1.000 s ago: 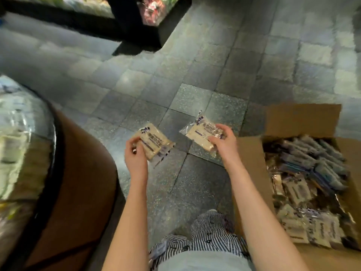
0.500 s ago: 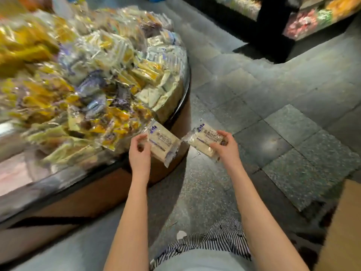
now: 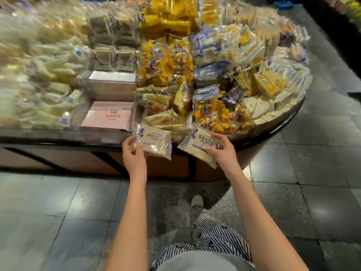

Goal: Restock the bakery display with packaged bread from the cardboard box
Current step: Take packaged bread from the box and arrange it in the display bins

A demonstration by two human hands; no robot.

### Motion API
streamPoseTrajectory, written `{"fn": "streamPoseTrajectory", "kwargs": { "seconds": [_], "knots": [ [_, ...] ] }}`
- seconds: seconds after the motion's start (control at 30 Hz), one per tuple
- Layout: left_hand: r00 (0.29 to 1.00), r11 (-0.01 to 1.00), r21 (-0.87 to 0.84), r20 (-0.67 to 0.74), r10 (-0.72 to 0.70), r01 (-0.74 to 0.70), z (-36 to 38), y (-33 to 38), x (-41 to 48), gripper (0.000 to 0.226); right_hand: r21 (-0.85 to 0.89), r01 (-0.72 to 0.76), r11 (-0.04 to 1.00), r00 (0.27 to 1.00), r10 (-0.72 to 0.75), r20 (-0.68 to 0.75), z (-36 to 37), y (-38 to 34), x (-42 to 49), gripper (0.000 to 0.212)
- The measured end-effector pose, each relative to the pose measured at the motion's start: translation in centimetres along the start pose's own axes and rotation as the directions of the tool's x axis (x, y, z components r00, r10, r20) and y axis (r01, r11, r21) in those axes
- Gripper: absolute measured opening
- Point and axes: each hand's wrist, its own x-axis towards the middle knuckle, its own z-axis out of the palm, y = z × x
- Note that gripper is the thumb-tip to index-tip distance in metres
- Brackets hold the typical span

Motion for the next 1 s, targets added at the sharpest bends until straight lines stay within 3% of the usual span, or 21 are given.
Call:
{"fn": "streamPoseTrajectory", "kwargs": {
  "seconds": [0.3,0.53,0.8,1.0],
  "knots": [
    [0.973,0.995,-0.096,-0.231,0.01,-0.033,-4.7,1.6,12.9,0.026,-0.1,0.118,0.988,0.979,-0.1,0.176,15.1,-6.1,11.5,0.042],
    [0.947,0.989,-0.114,-0.317,0.056,-0.097,-7.2,5.3,24.4,0.023,-0.127,0.199,0.972,0.95,-0.159,0.268,26.0,-11.4,20.6,0.044],
    [0.958,0.982,-0.186,-0.286,-0.03,-0.025,-8.6,5.0,33.8,0.028,-0.154,0.203,0.967,0.948,-0.154,0.279,34.1,-12.6,25.5,0.043],
    [0.993,0.99,-0.139,-0.116,-0.032,0.016,-8.7,4.9,43.9,0.032,-0.168,0.206,0.964,0.978,-0.196,0.074,39.1,-13.9,29.7,0.043]
  ]
}}
